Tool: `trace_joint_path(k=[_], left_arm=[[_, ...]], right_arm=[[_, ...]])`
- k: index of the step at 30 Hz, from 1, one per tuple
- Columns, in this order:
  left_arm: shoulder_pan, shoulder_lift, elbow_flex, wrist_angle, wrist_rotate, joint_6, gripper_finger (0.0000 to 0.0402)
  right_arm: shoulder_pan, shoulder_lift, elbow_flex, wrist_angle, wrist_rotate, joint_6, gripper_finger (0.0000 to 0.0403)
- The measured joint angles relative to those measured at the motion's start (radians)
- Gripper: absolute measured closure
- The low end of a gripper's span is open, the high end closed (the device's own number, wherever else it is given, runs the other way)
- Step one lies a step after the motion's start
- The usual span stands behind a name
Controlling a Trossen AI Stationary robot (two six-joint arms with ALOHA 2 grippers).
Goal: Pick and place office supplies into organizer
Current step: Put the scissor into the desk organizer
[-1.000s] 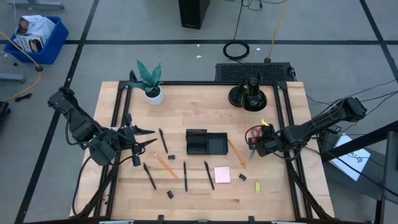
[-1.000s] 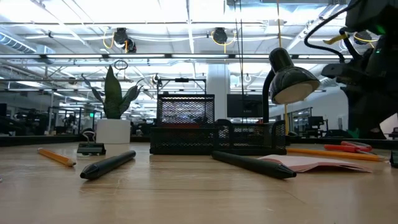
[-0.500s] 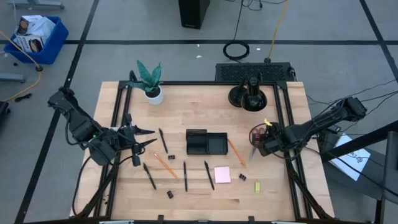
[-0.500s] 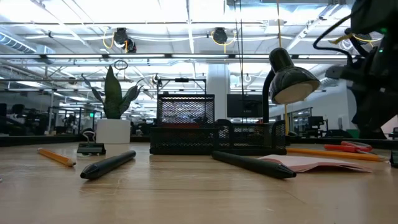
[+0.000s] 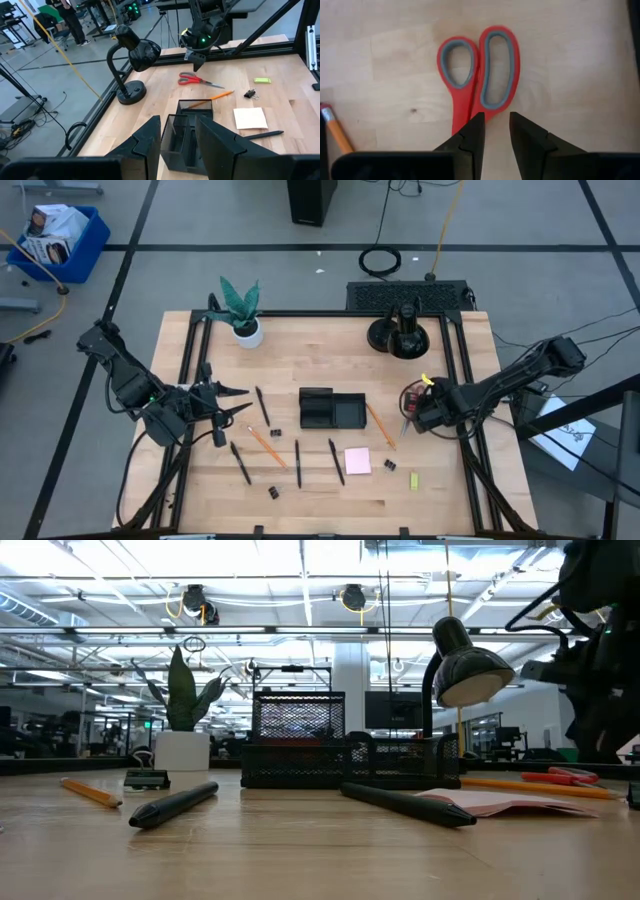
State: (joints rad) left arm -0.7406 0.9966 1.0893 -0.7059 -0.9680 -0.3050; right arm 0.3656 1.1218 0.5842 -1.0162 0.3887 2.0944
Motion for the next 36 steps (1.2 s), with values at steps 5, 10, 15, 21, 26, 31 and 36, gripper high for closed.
trace_joint_path(k=[5,10,15,21,26,31,36], left_arm=[[0.0,0.0,0.0,0.0,-0.002,0.0,0.0275],[0.0,0.0,0.0,-0.002,-0.002,0.0,0.0275],[0.0,0.0,0.0,-0.002,-0.002,0.0,0.0275],[0.0,0.0,0.0,-0.002,-0.001,0.001,0.0275],[0.0,0.0,0.0,-0.001,-0.001,-0.005,0.0275],[0.0,0.0,0.0,-0.001,-0.001,-0.009,0.0275],[0.0,0.0,0.0,-0.001,-0.001,-0.011,0.0275]], right_arm=[[0.0,0.027,-0.001,0.002,0.027,0.008,0.0319],[0.0,0.052,-0.001,-0.007,0.034,0.032,0.0321],[0.0,0.086,-0.001,-0.01,0.033,0.043,0.0319],[0.0,0.132,-0.001,-0.018,0.032,0.084,0.0321],[0.0,0.164,-0.002,-0.016,0.03,0.092,0.0318],[0.0,0.19,-0.002,0.029,0.058,0.095,0.0321],[-0.013,0.203,-0.002,0.032,0.057,0.093,0.0318]])
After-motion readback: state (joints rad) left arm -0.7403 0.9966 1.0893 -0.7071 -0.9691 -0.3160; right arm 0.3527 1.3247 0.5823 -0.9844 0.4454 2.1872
